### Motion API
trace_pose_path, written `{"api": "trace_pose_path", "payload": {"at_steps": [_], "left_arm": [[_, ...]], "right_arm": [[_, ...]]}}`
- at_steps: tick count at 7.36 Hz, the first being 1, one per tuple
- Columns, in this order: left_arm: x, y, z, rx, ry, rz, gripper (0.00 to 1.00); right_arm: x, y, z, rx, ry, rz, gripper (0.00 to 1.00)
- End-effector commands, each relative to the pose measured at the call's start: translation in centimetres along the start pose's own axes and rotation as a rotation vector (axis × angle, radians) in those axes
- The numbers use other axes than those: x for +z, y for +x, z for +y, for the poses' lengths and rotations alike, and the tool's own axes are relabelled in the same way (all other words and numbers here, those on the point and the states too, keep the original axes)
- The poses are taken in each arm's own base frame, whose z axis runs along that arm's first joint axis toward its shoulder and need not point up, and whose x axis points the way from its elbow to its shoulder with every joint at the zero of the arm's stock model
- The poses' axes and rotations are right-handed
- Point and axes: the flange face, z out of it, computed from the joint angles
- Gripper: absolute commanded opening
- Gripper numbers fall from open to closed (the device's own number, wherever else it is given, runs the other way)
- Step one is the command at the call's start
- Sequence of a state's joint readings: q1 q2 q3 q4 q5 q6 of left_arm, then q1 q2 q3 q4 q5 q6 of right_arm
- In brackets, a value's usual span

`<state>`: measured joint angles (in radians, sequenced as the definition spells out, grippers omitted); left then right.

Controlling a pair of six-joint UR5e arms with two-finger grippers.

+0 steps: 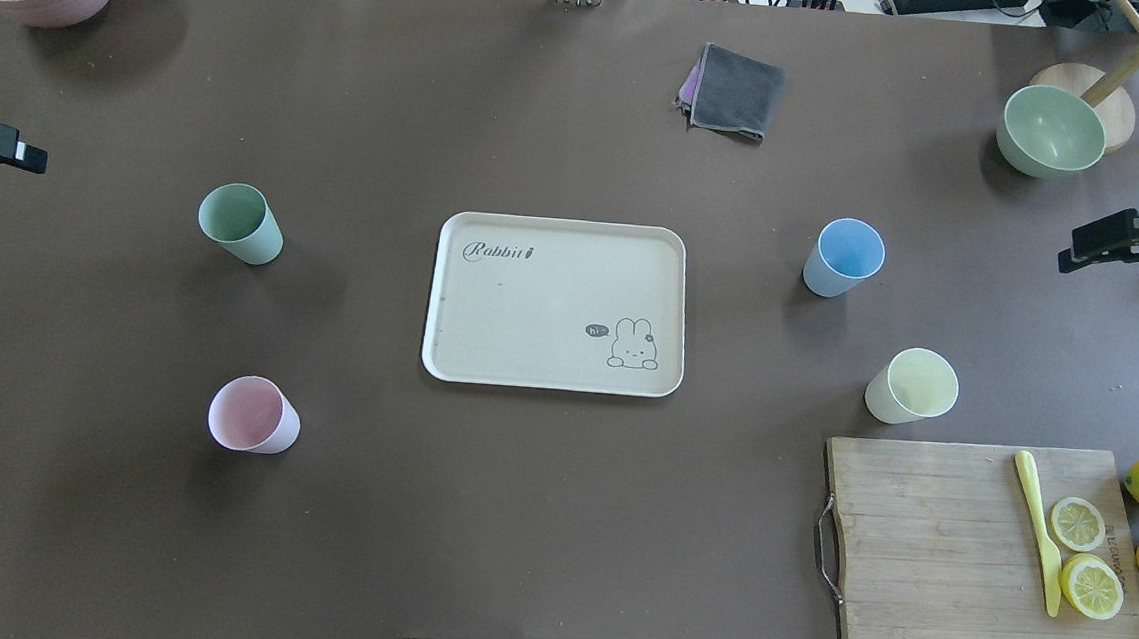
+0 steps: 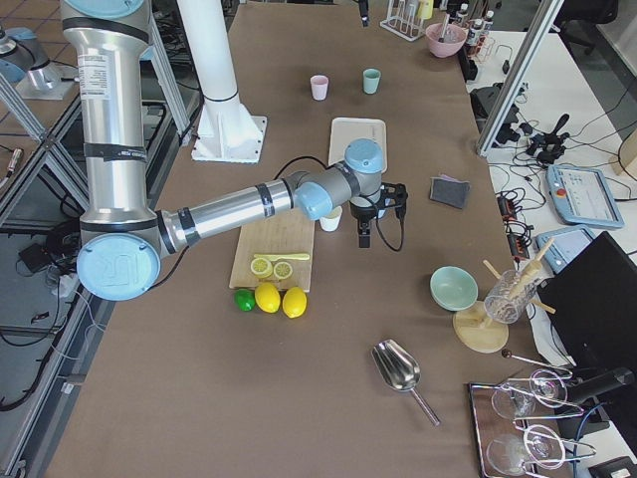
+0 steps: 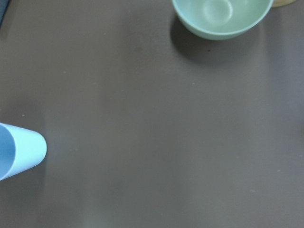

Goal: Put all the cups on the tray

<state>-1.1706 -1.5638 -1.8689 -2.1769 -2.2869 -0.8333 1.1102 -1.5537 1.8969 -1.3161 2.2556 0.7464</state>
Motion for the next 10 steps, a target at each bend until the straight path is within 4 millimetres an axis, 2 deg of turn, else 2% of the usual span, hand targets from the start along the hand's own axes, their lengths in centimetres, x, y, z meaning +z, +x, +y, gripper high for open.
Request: {"api": "trace_pose_path", "payload": {"at_steps": [1, 3, 4, 7, 8, 9, 10], "left_arm": [[-0.2, 0.5, -0.4, -0.001, 0.011, 0.002, 0.98], [-0.2, 0.5, -0.4, -0.010, 0.002, -0.008, 0.98], [-0.5, 0.8, -0.5, -0.007, 0.006, -0.005, 0.98], [-0.4, 0.8, -0.5, -0.006, 0.002, -0.006, 0.98], [-0.5, 1.0, -0.6, -0.004, 0.005, -0.002, 0.98], [-0.4, 0.9, -0.7, -0.005, 0.004, -0.003, 0.98], [-0.4, 1.0, -0.7, -0.004, 0.003, -0.001, 0.98]], "right_arm": [[3.3, -8.7, 5.0, 0.005, -0.016, 0.006, 1.00], [6.5, -10.1, 7.4, -0.012, -0.038, 0.048, 1.00], [8.3, -10.1, 7.8, -0.022, -0.040, 0.079, 1.00], [11.1, -7.8, 7.8, -0.036, -0.032, 0.073, 1.00], [11.2, -7.5, 8.0, -0.036, -0.028, 0.065, 0.80], [11.3, -7.4, 8.1, -0.036, -0.031, 0.067, 0.34], [11.0, -8.0, 8.3, -0.051, -0.025, 0.049, 0.00]]}}
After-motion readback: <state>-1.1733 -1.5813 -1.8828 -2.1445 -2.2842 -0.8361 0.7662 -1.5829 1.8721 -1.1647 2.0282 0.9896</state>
